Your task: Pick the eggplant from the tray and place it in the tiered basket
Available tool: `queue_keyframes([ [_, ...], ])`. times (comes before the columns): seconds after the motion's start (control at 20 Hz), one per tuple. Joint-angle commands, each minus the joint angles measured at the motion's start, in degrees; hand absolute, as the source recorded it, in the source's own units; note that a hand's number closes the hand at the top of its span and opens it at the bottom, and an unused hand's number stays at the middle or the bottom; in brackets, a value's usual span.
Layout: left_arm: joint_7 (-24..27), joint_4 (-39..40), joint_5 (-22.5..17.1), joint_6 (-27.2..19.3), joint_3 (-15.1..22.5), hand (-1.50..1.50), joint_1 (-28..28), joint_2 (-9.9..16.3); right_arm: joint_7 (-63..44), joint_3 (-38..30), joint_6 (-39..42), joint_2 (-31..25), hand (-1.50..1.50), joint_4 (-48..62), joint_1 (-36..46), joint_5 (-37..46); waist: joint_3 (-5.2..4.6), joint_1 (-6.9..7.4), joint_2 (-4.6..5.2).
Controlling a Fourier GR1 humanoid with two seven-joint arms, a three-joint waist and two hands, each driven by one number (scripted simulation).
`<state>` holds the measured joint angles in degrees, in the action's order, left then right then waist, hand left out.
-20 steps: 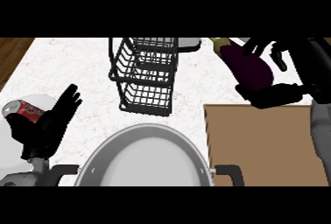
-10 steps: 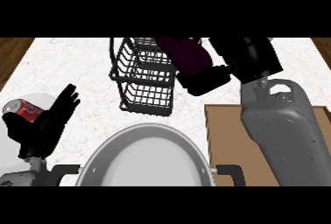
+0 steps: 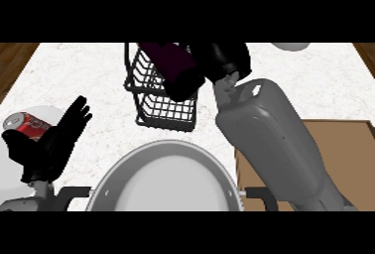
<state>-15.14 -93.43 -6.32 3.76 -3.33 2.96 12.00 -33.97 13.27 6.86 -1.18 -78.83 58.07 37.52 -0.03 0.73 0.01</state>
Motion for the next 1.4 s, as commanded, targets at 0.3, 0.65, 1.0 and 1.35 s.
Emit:
queue_keyframes([
  [0.3, 1.1, 2.7, -0.1, 1.9, -1.7, 0.0, 2.3, 0.5, 3.7, 4.9, -11.3, 1.2, 1.5, 16.1, 4.8, 1.1, -0.01, 0.45, 0.18],
  [0.65, -2.0, -3.2, -1.4, 3.1, -2.0, 0.0, -1.8, 1.1, 6.7, 5.1, -17.4, 1.2, 1.5, 23.8, 8.1, 0.7, 0.02, 0.91, 0.07],
  [1.0, -1.0, 0.9, 1.8, 0.4, 0.9, 0.0, 3.6, -2.4, 14.2, 5.9, -33.9, 1.1, -1.5, 33.3, 9.6, -5.4, 0.01, 2.18, 0.67],
  [1.35, 2.6, 4.8, 1.6, 1.8, -1.4, 0.0, 3.0, -1.4, 16.1, 9.1, -35.1, 1.1, -1.5, 37.7, 12.9, -10.6, -0.02, 1.38, 0.44],
])
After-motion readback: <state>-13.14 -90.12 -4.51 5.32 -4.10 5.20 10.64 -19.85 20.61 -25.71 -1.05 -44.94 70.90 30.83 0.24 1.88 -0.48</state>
